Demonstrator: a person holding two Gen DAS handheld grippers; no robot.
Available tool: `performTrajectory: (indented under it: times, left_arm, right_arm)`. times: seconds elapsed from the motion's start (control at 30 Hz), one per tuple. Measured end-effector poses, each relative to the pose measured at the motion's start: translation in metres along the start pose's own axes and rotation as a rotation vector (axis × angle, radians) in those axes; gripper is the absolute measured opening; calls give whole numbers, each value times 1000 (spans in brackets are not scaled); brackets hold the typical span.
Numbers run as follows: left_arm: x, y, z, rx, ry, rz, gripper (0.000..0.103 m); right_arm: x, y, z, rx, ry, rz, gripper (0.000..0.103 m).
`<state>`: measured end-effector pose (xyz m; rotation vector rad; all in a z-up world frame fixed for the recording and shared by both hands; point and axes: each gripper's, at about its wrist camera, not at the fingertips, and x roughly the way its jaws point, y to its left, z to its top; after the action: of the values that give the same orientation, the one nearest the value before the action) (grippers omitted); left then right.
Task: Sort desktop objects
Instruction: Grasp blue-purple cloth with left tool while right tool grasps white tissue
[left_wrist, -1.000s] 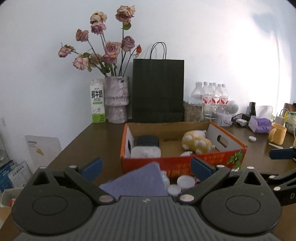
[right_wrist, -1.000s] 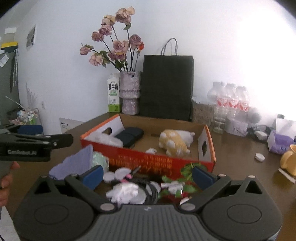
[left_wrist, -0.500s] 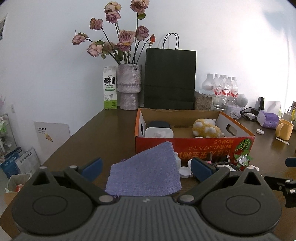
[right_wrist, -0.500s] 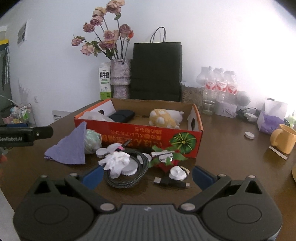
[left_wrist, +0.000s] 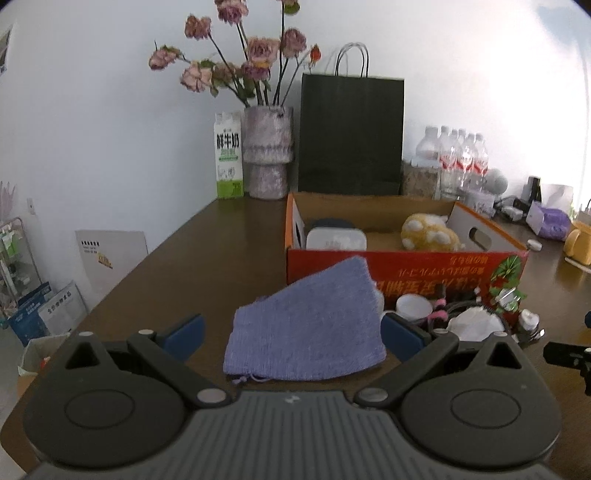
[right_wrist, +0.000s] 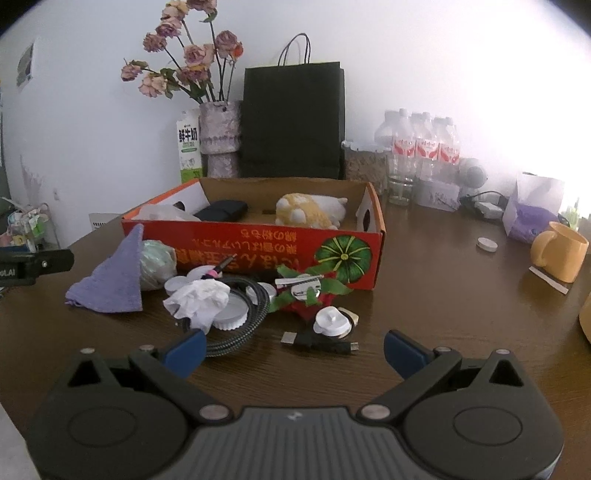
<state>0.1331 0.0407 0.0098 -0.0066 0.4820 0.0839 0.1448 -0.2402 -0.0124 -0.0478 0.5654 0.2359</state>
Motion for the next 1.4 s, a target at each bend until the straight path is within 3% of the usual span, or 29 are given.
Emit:
performTrajectory:
  times: [0.27, 0.6, 0.73, 0.8, 0.97, 1.03, 1.17, 1.27, 1.4]
  left_arm:
    - [33, 0, -4, 17, 78, 8, 103]
    - [53, 11, -5, 27, 121, -1, 103]
    - [55, 19, -5, 16, 120, -10, 103]
    - [59, 20, -5, 14, 123, -10, 103]
    - [70, 20, -6, 14, 143, -16, 103]
    - [74, 18, -6, 25, 149, -22, 103]
    - [82, 16, -6, 43, 169, -37, 103]
    - [87, 18, -8, 43, 195, -64, 103]
    - [87, 18, -13, 51, 198, -90, 95]
  right_arm:
    - [21, 8, 1, -9, 30, 35, 103]
    - [59, 51, 15, -102, 59, 65, 103]
    - [61, 58, 20, -110, 30, 59, 102]
    - [62, 61, 23, -121, 21, 61, 97]
    - [69, 67, 28, -139, 32, 87, 70]
    - [71, 70, 29, -148, 33, 98, 65]
    - [77, 72, 29, -146, 52, 116, 37]
    - [79, 71, 28, -142, 59, 122, 33]
    - [79, 70, 28, -134, 58, 127, 30]
